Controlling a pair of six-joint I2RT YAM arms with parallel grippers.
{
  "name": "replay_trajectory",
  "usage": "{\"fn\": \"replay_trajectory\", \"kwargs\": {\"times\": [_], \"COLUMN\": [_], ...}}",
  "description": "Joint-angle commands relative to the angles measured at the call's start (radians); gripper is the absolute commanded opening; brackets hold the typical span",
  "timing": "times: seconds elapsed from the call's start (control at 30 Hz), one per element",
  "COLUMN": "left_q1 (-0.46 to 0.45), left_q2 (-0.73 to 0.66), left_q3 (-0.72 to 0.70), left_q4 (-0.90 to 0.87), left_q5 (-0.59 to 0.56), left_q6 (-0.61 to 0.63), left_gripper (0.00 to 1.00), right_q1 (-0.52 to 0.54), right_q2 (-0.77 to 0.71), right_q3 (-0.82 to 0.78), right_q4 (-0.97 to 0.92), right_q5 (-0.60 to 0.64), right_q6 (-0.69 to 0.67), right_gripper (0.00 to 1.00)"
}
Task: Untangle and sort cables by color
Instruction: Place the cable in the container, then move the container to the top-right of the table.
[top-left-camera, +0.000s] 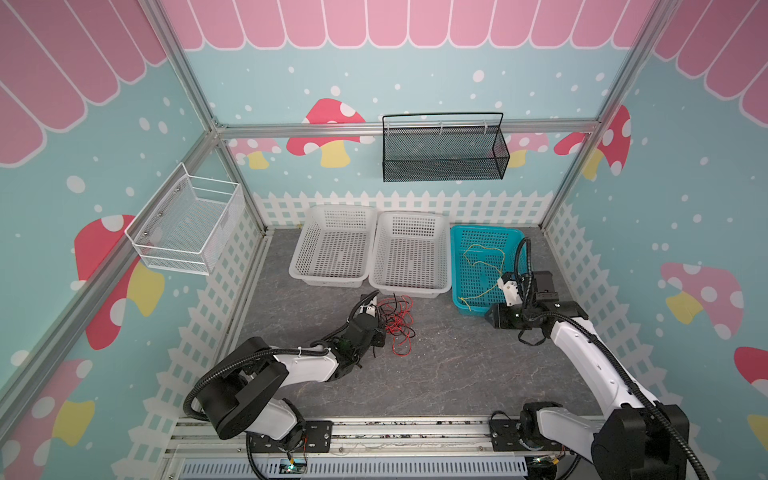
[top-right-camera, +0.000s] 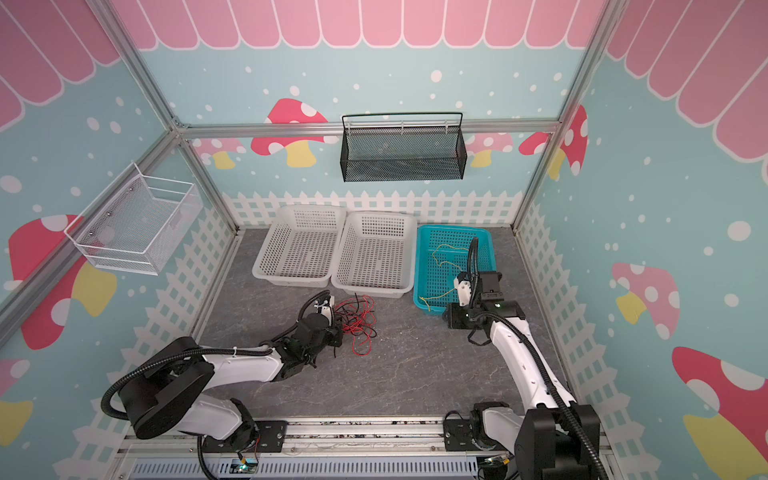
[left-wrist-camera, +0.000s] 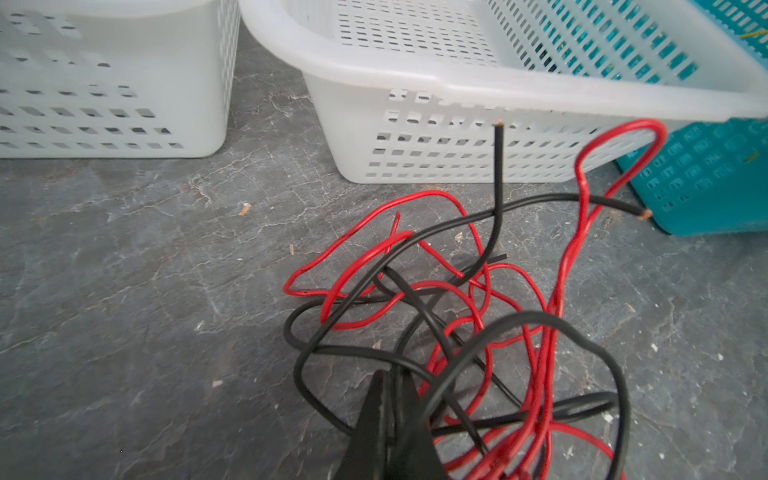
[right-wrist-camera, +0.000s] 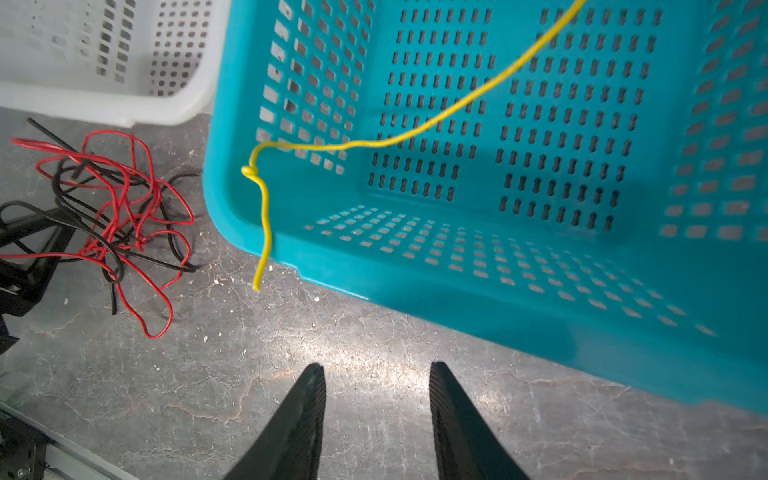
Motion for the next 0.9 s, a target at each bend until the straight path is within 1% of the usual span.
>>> {"fn": "replay_trajectory", "kwargs": {"times": [0.0,0.13,0.27,0.43,0.67,0.87], "left_q1": [-0.003,-0.003,-0.003,-0.003,-0.003,-0.003], "left_q2": [0.01,0.015,0.011,-0.003,-0.019,-0.051], "left_q3": [0.029,0.037,0.034,0.029,0.017,-0.004], "left_q4": [0.011,0.008,0.012,0.013,0.02,0.03], "left_q5": [0.004,0.0,0.001,0.015,0.035,0.065], "left_q6": [0.015,0.025,0.025,0.03,0.025,0.017], "left_gripper": [0.08,0.08,0.1,0.15,0.17,0.17], "right_q1": [0.008,0.01,0.009,0.01,0.008,0.008], "right_q2": [0.02,0.069,0.145,0.238,0.373,0.442], "right_q3": [-0.024,-0.001,0.052,0.141,0.286,0.355], "right_q4": [0.002,0.023,0.06,0.078,0.097,0.106], "right_q5": [0.024,0.106,0.148,0.227,0.271,0.307], "right_q6": [0.025,0.044,0.048,0.023,-0.013,-0.035], "right_gripper": [0.44,0.45,0.46,0.46,0.47,0.48]}}
